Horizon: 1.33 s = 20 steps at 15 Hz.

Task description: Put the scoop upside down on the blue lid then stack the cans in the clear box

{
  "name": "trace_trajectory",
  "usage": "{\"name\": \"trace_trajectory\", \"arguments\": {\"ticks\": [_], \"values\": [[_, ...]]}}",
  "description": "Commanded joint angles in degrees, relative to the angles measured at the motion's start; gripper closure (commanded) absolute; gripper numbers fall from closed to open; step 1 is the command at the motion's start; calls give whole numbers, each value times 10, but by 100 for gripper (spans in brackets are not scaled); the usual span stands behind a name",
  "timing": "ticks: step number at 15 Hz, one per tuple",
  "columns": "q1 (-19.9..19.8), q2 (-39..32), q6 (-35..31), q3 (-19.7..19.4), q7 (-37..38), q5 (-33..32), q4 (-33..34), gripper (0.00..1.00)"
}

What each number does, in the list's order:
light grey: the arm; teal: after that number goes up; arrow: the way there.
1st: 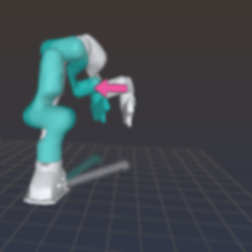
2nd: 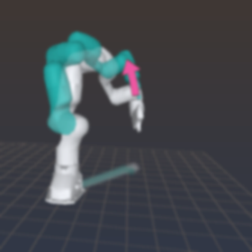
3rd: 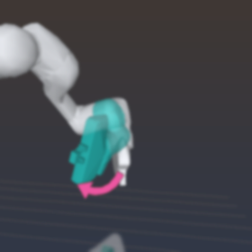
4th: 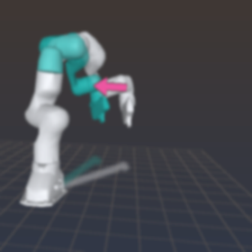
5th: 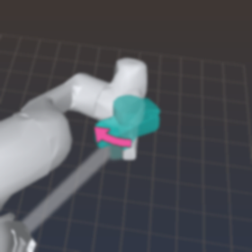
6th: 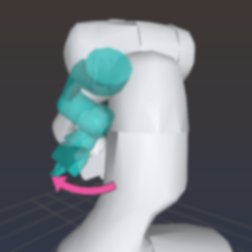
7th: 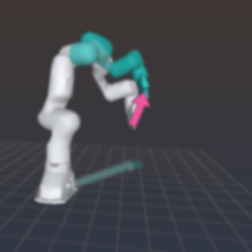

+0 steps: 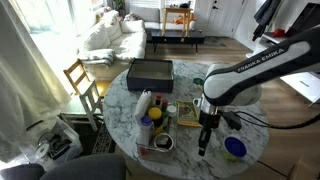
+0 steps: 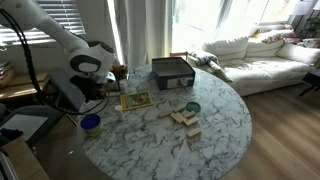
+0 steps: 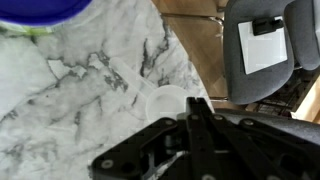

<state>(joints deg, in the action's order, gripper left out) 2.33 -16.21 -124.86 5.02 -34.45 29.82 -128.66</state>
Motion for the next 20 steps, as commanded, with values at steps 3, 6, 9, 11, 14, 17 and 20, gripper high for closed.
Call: {"name": "trace_trajectory", "arguments": {"ticks": [3,6,9,11,14,17,20], "values": [[-18,-38,-54,12,9,-12,18,92],[-19,-38,-81,10,18,-27,18,66],[-22,-44,-108,10,27,-45,17,45],[-25,-46,-121,11,33,-53,16,31],[-29,-47,-137,12,40,-65,15,8],[-33,-46,-148,13,47,-72,12,0],[-37,-41,-149,12,54,-77,9,0]]}}
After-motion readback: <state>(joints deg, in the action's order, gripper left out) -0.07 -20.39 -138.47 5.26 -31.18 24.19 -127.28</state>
